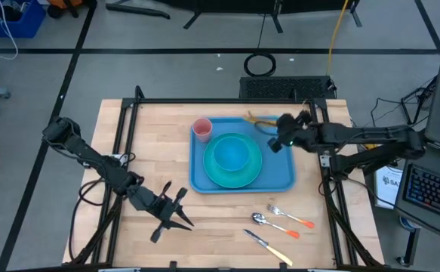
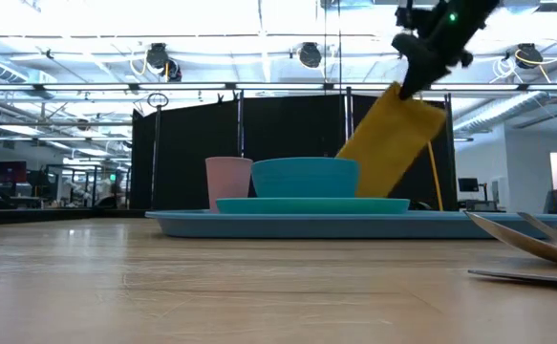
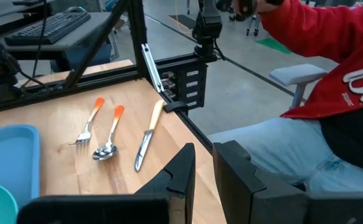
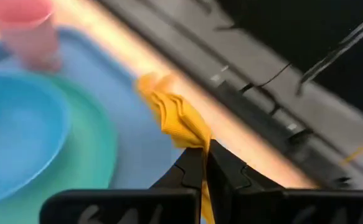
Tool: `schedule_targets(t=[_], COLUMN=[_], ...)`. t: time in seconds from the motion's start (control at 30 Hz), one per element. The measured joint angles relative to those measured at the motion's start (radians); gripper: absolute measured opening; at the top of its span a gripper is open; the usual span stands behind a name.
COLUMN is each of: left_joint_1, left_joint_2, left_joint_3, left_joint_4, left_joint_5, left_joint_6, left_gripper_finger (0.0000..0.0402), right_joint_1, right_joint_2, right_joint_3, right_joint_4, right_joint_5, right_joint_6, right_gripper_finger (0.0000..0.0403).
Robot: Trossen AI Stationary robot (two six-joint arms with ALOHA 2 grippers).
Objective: Set up tray
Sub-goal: Put the yellow napkin on the blue serving tray to the right of the blue plate
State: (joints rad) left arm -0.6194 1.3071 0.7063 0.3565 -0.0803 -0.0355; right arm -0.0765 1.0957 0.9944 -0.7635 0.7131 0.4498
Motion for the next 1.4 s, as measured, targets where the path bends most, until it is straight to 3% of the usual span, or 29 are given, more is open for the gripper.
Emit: schedule_targets(t=[0.13, 0.33, 0.57, 0.83, 1.13, 1.3, 1.4], left_joint_1=[-0.006, -0.006, -0.005, -0.01, -0.011, -0.012, -0.012], left_joint_2=[0.0, 0.0, 0.0, 0.0, 0.0, 0.0, 0.0], left_joint_3=[0.0, 0.0, 0.0, 0.0, 0.0, 0.0, 0.0], left_joint_4=[-0.005, 0.004, 0.003, -0.003, -0.003, -0.008, -0.009], left_joint_5=[0.0, -0.008, -0.026, -0.026, -0.026, -0.026, -0.026], left_joint_6=[0.003, 0.003, 0.004, 0.0, 0.0, 0.0, 0.0], left_gripper_finger=[0.0063, 0.0063, 0.0063, 0.0062, 0.0063, 0.0063, 0.0063], right_joint_1=[0.043, 0.124, 0.218, 0.238, 0.242, 0.271, 0.282], right_joint_2=[0.048, 0.135, 0.196, 0.236, 0.235, 0.234, 0.234], right_joint_3=[-0.105, -0.21, -0.236, -0.264, -0.283, -0.283, -0.283], right_joint_4=[0.003, 0.026, 0.137, 0.201, 0.248, 0.305, 0.342], right_joint_5=[-0.088, -0.119, -0.26, -0.431, -0.437, -0.543, -0.546], right_joint_6=[0.114, 0.251, 0.34, 0.432, 0.406, 0.401, 0.402], right_gripper_finger=[0.0, 0.0, 0.0, 0.0008, 0.0081, 0.0147, 0.0178])
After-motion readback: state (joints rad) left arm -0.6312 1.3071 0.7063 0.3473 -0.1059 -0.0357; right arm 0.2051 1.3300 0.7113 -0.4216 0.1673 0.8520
